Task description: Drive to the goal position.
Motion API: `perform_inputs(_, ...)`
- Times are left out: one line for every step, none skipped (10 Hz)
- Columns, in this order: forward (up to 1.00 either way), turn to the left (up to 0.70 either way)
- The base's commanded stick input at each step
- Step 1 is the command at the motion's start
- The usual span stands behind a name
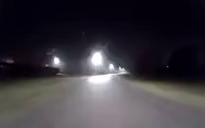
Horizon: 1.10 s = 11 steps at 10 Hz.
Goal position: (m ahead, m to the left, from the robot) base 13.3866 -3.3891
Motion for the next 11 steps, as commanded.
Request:
perform_inputs(1.0,0.04)
perform_inputs(1.0,0.04)
perform_inputs(1.0,0.04)
perform_inputs(1.0,0.04)
perform_inputs(1.0,0.05)
perform_inputs(1.0,0.12)
perform_inputs(1.0,0.14)
perform_inputs(1.0,0.12)
perform_inputs(1.0,0.1)
perform_inputs(1.0,0.09)
perform_inputs(1.0,0.08)
